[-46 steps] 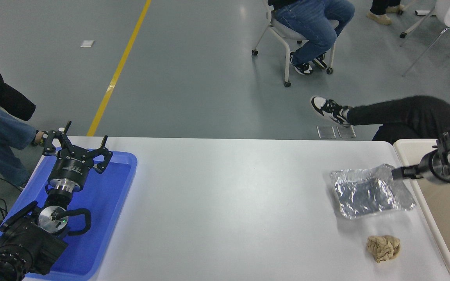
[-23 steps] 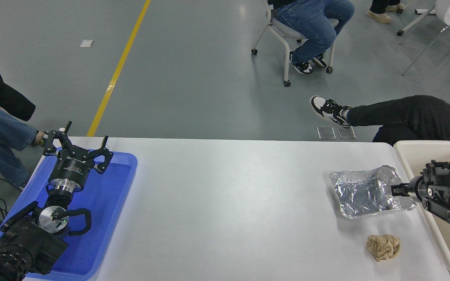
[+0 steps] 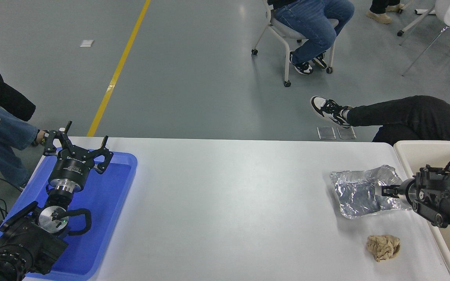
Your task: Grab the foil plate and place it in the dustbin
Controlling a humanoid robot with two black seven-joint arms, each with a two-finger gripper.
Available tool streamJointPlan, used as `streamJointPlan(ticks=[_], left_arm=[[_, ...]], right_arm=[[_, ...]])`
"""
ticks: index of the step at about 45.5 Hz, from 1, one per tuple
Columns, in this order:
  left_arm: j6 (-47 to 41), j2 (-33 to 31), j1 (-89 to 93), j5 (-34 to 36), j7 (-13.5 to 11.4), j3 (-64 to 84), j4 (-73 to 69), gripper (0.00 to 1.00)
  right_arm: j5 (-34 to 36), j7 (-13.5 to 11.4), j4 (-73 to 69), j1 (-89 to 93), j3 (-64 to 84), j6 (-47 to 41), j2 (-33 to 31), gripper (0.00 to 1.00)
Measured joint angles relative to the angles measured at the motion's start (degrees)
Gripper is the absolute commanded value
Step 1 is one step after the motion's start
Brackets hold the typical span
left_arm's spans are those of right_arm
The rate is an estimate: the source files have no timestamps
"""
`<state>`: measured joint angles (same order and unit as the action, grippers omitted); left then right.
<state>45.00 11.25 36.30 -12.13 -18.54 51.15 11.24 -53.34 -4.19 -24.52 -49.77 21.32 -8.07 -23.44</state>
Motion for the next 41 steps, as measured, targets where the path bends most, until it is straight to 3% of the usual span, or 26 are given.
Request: streamJointPlan(ticks=[11, 41], left_arm=[[0.00, 0.00, 0.00, 0.00, 0.00, 0.00, 0.02, 1.00], [0.00, 0.00, 0.00, -0.01, 0.08, 0.00, 0.03, 1.00]], right_arm=[[0.04, 0.04, 0.07, 0.50, -1.05, 0.00, 0.40, 0.00], [0.37, 1.14, -5.46, -4.90, -0.85, -2.54, -2.12, 0.00]])
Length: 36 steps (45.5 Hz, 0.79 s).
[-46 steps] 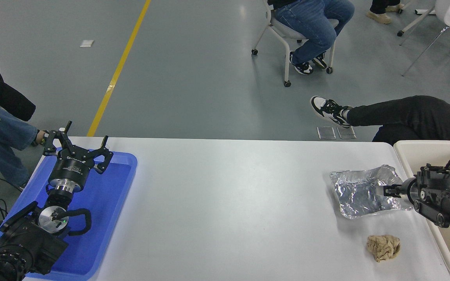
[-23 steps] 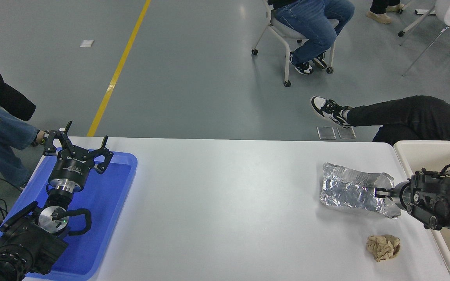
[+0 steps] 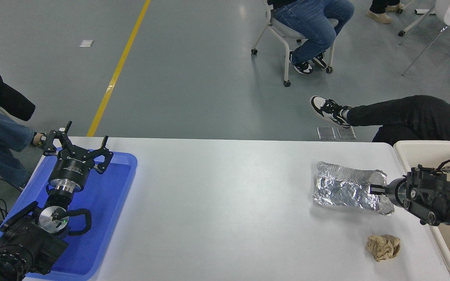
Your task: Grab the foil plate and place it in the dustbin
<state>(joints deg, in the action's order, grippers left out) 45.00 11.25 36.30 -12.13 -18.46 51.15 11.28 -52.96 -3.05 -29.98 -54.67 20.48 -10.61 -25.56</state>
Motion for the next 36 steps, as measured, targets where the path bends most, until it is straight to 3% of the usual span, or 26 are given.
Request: streamJointPlan(ticks=[36], left_arm=[[0.00, -0.12, 0.07, 0.01, 0.01, 0.00, 0.03, 1.00]], right_arm=[[0.08, -0.70, -32.30, -44.07, 25.82, -15.87, -18.29, 0.00]])
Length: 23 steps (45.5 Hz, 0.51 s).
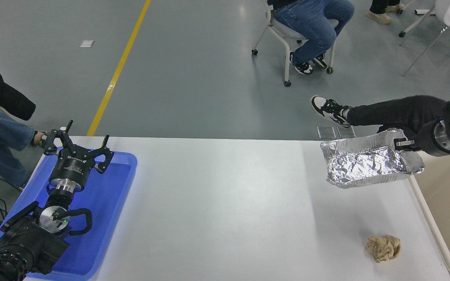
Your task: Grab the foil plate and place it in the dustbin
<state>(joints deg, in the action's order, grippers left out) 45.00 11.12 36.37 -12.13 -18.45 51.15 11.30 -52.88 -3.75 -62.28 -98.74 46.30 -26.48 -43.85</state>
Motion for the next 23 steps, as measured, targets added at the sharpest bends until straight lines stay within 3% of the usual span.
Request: streamJointPlan(ticks=[23], left_arm=[[0.00, 0.13, -0.06, 0.00, 0.00, 0.01, 0.04, 1.00]], right_arm=[[0.31, -0.04, -7.69, -19.22, 12.09, -6.95, -0.61, 0.00]])
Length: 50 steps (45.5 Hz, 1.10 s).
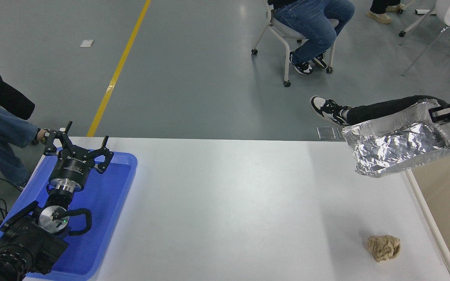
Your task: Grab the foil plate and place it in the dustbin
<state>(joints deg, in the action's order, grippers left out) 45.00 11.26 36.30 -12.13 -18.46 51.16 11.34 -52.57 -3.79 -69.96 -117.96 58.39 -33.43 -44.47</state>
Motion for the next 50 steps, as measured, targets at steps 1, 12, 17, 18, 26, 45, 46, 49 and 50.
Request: streamJointPlan(ticks=[1, 12, 17, 18, 26, 45, 46, 49, 50], left_arm=[[0.00, 0.01, 0.00, 0.00, 0.00, 0.01, 0.00, 1.00], [0.00, 0.06, 0.00, 0.05, 0.00, 0.04, 0.00, 1.00], [0.00, 0.07, -0.02, 0.05, 0.00, 0.05, -0.02, 1.00], [0.00, 0.07, -0.02, 0.04, 0.00, 0.05, -0.03, 1.00], [0.00, 0.08, -0.06, 0.01, 0.00, 0.05, -0.06, 1.00], [0.00, 0.08, -0.08, 0.01, -0.01, 0.05, -0.02, 1.00], [0.00, 0.08, -0.07, 0.01, -0.02, 0.05, -0.02, 1.00], [0.00, 0.08, -0.05, 0.01, -0.05, 0.05, -0.01, 1.00], [0.00, 0.08, -0.03, 0.01, -0.06, 0.05, -0.01, 1.00]], right_arm=[[0.12, -0.01, -0.15, -0.47, 0.35, -0.22, 0.03, 0.00], [3.26, -0.43, -0.76, -3.65, 3.48, -2.08, 0.11, 0.00], [5.71, -0.72, 0.01, -4.24, 4.81, -2.47, -0.05, 0.00], [6.16, -0.80, 0.26, -4.26, 5.07, -2.52, -0.09, 0.00], [8.19, -1.23, 4.02, -3.19, 6.06, -2.67, -2.04, 0.00], [9.47, -0.88, 24.44, 13.76, 0.19, -0.11, -7.91, 0.00], [9.50, -0.88, 26.16, 15.83, -1.20, 0.35, -8.11, 0.00], [9.57, -0.85, 29.92, 20.64, -4.40, 1.44, -8.45, 0.00], [9.61, -0.84, 31.50, 22.72, -5.85, 1.95, -8.52, 0.00]])
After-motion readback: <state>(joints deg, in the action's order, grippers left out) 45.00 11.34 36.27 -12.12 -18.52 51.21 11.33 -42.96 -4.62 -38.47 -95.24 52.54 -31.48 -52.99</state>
